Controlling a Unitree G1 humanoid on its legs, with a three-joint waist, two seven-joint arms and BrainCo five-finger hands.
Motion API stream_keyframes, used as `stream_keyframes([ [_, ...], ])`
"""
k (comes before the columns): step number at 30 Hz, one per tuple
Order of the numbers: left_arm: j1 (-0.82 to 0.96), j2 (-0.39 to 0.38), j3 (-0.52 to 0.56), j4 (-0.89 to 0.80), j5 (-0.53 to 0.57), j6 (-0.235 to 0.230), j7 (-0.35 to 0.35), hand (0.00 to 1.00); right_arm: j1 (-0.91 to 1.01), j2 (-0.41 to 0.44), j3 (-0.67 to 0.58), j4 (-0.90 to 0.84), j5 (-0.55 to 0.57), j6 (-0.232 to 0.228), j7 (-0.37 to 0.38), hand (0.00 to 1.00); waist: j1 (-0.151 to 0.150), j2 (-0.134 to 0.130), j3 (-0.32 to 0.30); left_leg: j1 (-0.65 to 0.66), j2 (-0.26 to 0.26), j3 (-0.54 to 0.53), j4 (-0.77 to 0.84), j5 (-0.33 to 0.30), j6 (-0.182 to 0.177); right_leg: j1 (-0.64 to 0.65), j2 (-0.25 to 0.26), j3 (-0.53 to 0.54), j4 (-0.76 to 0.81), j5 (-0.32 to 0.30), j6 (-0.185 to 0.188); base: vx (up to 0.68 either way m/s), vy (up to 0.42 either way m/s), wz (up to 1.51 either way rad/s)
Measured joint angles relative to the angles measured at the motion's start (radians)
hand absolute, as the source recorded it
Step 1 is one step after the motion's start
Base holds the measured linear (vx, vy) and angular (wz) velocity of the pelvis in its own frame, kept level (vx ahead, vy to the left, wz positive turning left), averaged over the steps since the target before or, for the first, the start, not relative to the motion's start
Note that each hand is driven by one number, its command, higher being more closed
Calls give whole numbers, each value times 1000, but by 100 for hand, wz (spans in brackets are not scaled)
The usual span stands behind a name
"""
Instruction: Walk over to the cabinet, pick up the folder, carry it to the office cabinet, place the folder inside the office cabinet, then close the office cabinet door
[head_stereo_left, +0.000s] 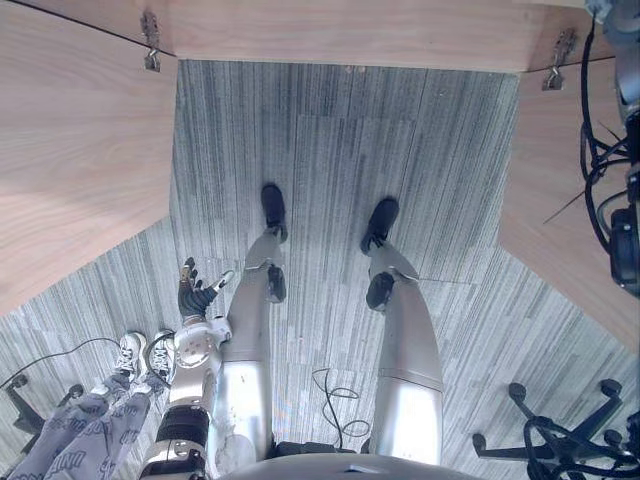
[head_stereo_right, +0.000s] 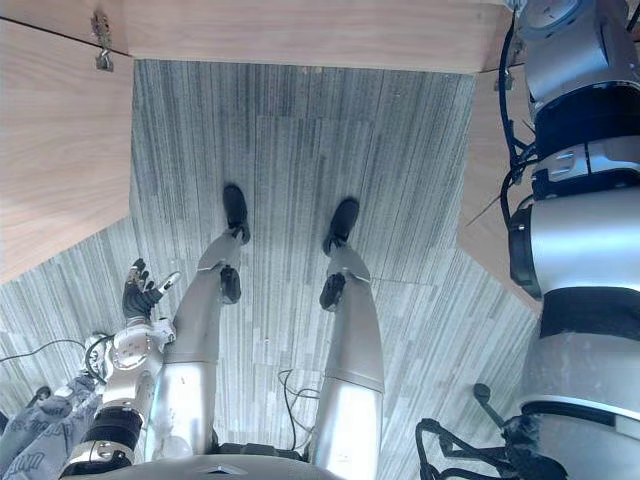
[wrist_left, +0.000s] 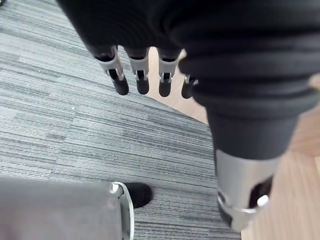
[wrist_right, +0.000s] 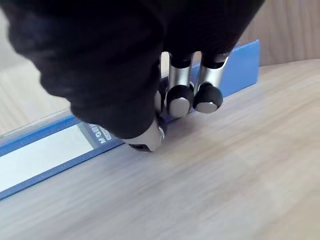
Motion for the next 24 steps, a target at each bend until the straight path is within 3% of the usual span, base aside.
stream_keyframes([
  [4,0,-6,0,9,0,0,0,0,78,11,-96,-75,39,-3,-3,100,-3,0,0,35,3,-6,8,-4,0,46,1,-8,-5,-1,0,0,0,0],
  [7,1,-2,1,9,0,0,0,0,231,31,-227,-254,79,-17,-12,100,-8,0,-1,39,12,-13,39,-17,3,68,8,-13,-8,-1,1,-18,-9,-5],
  [13,8,-4,-3,28,7,18,-9,0,649,221,-531,-664,192,-45,-60,100,-25,-1,-2,134,26,-13,87,-59,8,179,20,-8,-5,-13,7,-15,-14,-9],
  [16,33,-3,-3,31,32,46,-24,0,930,384,-652,-943,257,-115,-96,100,-33,-2,-9,232,29,-5,89,-95,0,273,24,-2,-16,-43,11,5,-37,-8],
  [21,92,-10,3,39,62,71,-50,0,1222,597,-614,-1127,330,-213,-75,100,-52,-4,-73,366,49,10,77,-132,-9,421,40,-17,-81,-45,12,71,-14,-20],
  [22,125,-18,5,41,72,79,-64,0,1349,661,-561,-1161,354,-240,-34,100,-54,-8,-114,433,57,22,60,-141,-14,490,48,-19,-119,-43,12,120,-10,-20],
  [24,151,-27,9,49,84,81,-68,0,1436,700,-518,-1172,360,-243,4,100,-55,-13,-149,489,60,34,42,-148,-11,544,53,-18,-147,-43,12,149,-19,-19],
])
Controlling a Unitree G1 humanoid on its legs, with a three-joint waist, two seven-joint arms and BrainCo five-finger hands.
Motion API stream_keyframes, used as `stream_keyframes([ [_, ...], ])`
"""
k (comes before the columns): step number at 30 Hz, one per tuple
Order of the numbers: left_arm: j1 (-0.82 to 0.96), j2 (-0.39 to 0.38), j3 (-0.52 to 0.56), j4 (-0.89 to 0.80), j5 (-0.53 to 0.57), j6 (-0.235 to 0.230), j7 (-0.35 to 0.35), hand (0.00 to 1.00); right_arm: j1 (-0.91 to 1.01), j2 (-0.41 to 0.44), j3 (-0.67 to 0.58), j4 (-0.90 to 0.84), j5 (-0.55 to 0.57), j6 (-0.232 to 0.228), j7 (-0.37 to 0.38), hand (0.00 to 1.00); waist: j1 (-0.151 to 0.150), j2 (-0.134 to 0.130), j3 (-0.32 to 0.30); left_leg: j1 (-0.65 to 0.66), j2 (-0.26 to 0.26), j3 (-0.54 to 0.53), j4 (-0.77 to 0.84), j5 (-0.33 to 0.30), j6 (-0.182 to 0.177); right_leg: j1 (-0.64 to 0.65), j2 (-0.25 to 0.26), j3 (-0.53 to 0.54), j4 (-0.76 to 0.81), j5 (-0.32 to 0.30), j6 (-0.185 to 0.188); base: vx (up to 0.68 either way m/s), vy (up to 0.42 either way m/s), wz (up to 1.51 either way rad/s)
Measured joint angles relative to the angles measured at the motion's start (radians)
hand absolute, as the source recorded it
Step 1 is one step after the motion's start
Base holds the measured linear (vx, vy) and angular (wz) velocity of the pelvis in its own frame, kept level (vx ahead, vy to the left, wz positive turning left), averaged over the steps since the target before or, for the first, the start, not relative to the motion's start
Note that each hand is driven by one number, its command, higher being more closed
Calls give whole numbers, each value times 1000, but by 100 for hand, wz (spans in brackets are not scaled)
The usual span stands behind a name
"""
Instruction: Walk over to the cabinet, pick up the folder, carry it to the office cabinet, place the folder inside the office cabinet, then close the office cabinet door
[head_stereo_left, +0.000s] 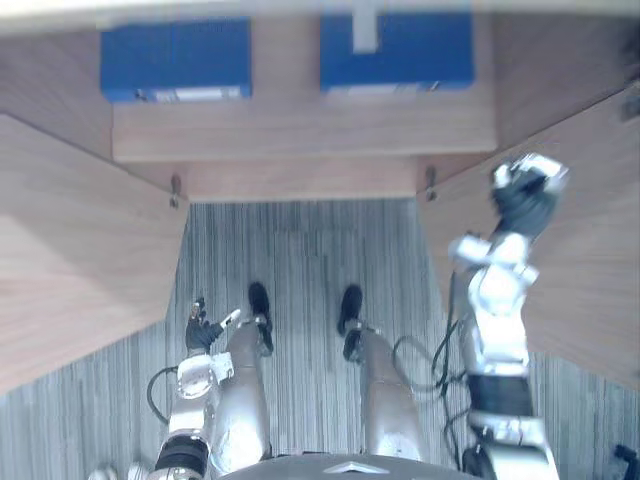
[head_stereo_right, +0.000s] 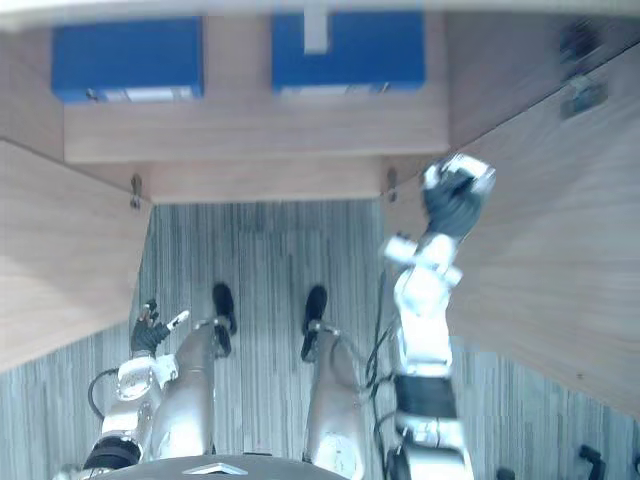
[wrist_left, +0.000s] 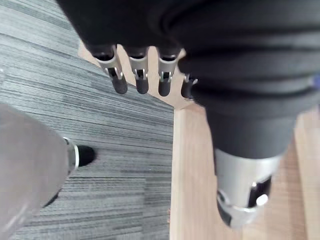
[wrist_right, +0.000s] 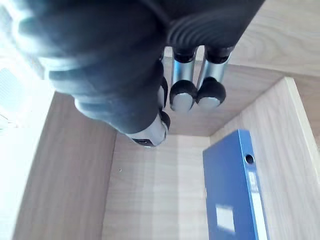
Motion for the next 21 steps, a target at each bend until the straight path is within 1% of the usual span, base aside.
stream_keyframes([
  [1,14,-8,7,5,14,7,-4,0,59,24,24,-2,1,-1,38,100,-1,0,-16,51,1,6,-13,-5,-3,53,5,0,-29,5,2,142,-21,-17],
  [3,29,-12,16,33,15,11,-4,0,140,50,61,3,-1,-3,78,100,-4,-1,-52,112,5,22,-36,-11,-4,116,14,3,-72,16,13,122,-20,-14],
  [4,31,-11,17,41,16,14,-4,0,168,58,68,6,-2,-3,91,100,-5,-2,-57,132,4,25,-45,-11,-5,135,16,5,-83,20,15,126,-18,-17],
  [6,36,-6,16,74,27,25,-4,0,247,86,106,70,-14,-4,144,100,-15,-10,-89,221,2,50,-89,-14,-10,218,29,25,-148,40,22,110,-7,-27],
  [7,35,-5,16,85,36,34,-4,0,260,94,110,105,-23,-4,158,100,-18,-13,-100,238,1,55,-103,-14,-11,234,33,32,-168,50,23,129,13,-30],
  [8,21,2,16,131,50,40,-2,0,269,100,116,203,-37,-4,187,100,-28,-14,-122,272,-7,57,-133,-10,-18,275,37,38,-219,71,27,104,24,-21],
  [9,2,10,16,182,54,40,-3,0,255,97,121,331,-62,6,195,100,-40,-17,-133,308,-17,59,-163,-3,-20,319,39,44,-273,95,32,96,30,-13],
  [10,-6,13,15,202,55,41,-3,0,249,97,122,396,-74,13,195,100,-44,-18,-135,324,-22,60,-177,1,-20,341,39,47,-299,107,33,50,27,-5],
  [12,-15,24,16,248,63,46,-3,0,234,96,126,593,-154,46,197,100,-51,-17,-144,368,-40,61,-207,7,-17,407,39,51,-382,147,42,47,15,-2],
  [13,-16,29,15,257,66,46,-3,0,234,96,125,632,-169,53,197,100,-51,-17,-145,377,-44,62,-212,8,-15,422,37,52,-397,154,44,27,9,3],
  [15,-10,46,16,292,96,51,-3,0,231,97,125,772,-209,71,216,100,-51,-18,-153,416,-62,58,-231,14,-9,471,28,54,-435,172,50,-2,22,6],
  [18,4,57,16,332,117,55,-3,0,222,96,114,911,-226,93,221,100,-52,-22,-177,450,-84,50,-260,29,-4,505,14,54,-458,184,55,-64,34,9],
  [19,12,58,16,352,130,58,-4,0,212,97,97,959,-242,101,221,0,-52,-25,-187,464,-93,48,-276,36,-4,510,9,56,-463,188,58,-93,30,1],
  [21,26,58,16,359,133,62,-4,0,206,96,83,997,-252,103,220,0,-52,-32,-197,479,-105,45,-300,41,-13,512,2,62,-467,189,60,-86,26,-8],
])
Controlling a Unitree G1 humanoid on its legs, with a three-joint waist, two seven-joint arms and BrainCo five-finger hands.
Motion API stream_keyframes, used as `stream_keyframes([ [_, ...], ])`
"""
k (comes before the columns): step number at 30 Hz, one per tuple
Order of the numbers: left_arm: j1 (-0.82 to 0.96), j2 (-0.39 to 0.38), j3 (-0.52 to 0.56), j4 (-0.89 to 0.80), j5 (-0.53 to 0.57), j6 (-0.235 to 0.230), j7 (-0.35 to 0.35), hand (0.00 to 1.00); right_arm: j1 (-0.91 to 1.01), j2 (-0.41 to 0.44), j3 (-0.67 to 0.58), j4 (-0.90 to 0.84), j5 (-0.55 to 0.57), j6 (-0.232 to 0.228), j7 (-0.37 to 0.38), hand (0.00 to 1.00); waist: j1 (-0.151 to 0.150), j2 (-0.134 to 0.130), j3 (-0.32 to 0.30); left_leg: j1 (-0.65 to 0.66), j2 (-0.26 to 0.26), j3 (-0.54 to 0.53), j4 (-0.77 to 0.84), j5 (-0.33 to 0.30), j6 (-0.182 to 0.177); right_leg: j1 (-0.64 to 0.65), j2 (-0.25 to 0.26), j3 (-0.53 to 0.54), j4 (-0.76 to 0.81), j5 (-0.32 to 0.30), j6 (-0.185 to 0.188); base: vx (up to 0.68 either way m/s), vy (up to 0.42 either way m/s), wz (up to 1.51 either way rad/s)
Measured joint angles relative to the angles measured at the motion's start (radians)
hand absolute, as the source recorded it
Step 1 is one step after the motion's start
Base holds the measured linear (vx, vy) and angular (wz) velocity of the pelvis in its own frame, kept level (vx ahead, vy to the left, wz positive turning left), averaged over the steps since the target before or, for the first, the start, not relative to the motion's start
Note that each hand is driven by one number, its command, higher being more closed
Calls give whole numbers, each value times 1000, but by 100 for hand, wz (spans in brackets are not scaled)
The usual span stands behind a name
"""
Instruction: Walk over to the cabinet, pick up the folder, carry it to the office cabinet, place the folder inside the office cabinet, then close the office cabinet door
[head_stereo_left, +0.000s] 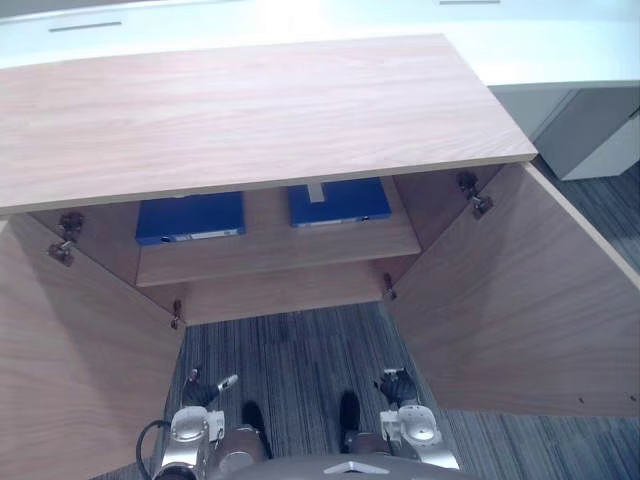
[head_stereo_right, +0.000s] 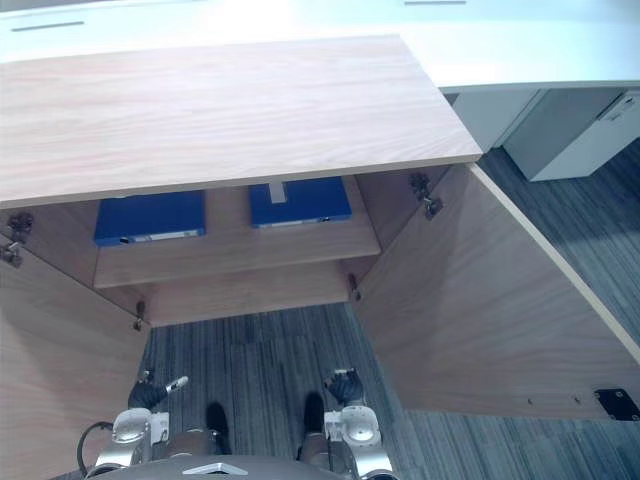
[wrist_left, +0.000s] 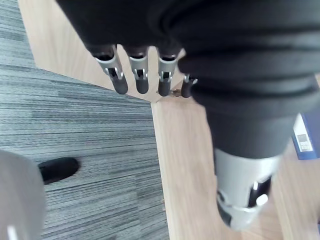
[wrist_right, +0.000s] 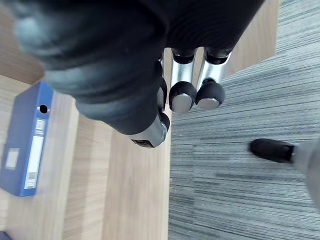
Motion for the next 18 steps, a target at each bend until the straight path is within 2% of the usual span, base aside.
stream_keyframes([
  [5,20,1,10,58,-1,12,-13,0,-1,2,-58,101,-5,41,-5,0,1,-21,-19,87,-53,-55,-95,12,-12,31,-17,37,-11,-2,1,-109,38,-20],
  [12,19,-8,8,104,2,23,-17,0,7,12,-126,138,36,61,-7,0,-17,-25,-46,185,-83,-73,-227,70,-6,63,-22,47,-14,-5,5,-16,11,-10],
  [18,19,-7,7,114,2,27,-18,0,4,22,-186,172,86,67,-10,0,-23,-22,-59,220,-85,-66,-227,70,-4,95,-22,56,-10,-10,13,25,3,-3],
])
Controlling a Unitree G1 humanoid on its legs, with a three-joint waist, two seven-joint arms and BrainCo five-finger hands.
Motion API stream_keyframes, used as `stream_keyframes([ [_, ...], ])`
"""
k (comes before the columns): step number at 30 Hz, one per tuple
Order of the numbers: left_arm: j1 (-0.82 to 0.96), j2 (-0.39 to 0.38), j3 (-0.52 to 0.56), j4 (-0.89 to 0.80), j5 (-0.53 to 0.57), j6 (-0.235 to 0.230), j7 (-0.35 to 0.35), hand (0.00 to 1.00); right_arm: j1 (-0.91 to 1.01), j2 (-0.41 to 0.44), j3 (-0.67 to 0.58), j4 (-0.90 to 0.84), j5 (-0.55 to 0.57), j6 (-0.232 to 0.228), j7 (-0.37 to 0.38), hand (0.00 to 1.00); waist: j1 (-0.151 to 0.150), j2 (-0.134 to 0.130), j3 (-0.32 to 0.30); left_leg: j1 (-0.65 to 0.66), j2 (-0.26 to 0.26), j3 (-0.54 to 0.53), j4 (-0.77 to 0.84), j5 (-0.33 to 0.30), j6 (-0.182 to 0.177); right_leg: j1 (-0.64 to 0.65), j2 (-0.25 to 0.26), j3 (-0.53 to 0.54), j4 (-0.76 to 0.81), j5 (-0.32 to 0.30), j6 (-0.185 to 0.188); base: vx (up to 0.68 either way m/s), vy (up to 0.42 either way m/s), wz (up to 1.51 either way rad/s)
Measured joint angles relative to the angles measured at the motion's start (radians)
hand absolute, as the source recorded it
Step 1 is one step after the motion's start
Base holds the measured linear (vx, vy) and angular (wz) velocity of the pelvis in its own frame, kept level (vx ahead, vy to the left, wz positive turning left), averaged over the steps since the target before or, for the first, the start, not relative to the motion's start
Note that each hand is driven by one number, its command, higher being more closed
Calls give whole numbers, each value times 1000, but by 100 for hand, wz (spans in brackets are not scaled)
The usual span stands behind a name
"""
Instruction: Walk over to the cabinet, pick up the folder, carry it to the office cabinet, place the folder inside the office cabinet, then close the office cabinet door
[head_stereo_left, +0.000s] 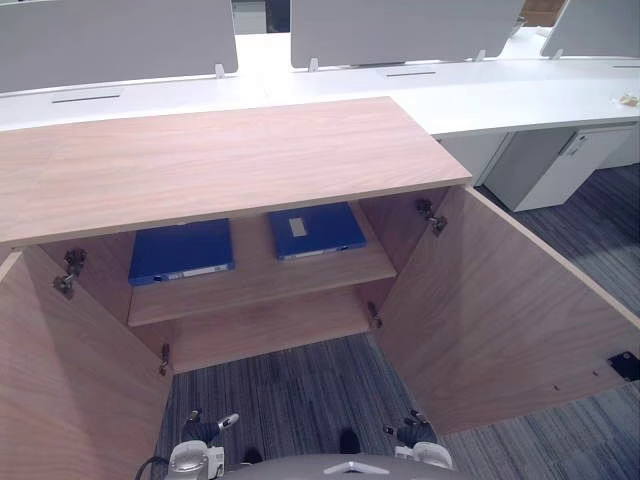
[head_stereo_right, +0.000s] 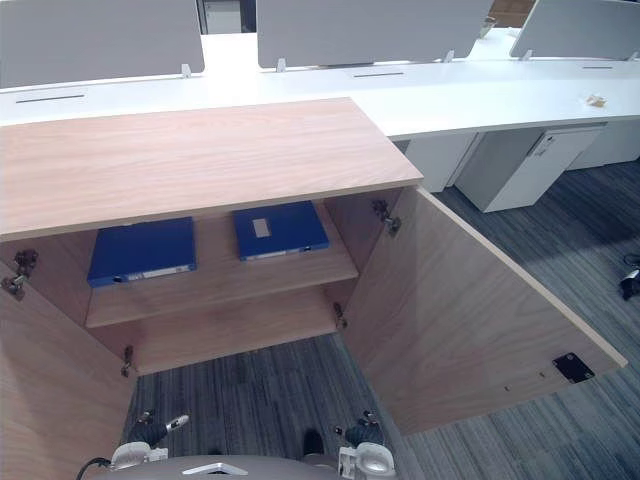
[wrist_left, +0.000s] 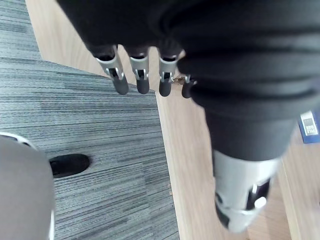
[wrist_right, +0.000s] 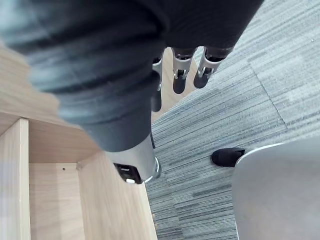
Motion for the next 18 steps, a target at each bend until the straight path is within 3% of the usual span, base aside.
stream_keyframes([
  [6,0,3,0,2,0,16,-5,0,16,1,-110,-35,66,0,-15,0,-11,9,-3,35,1,63,5,-23,13,1,8,65,3,3,1,35,12,-33],
  [13,14,10,-1,1,-1,26,-17,0,109,0,-270,-410,190,-15,-60,0,-54,23,-19,72,19,201,6,-72,-2,-36,46,190,20,-5,-13,13,2,-59],
  [18,19,10,-9,-13,-1,26,-18,0,103,-2,-382,-617,214,-49,-107,0,-97,52,-32,104,38,305,19,-106,-8,-64,88,284,32,-2,-13,80,-10,-59],
])
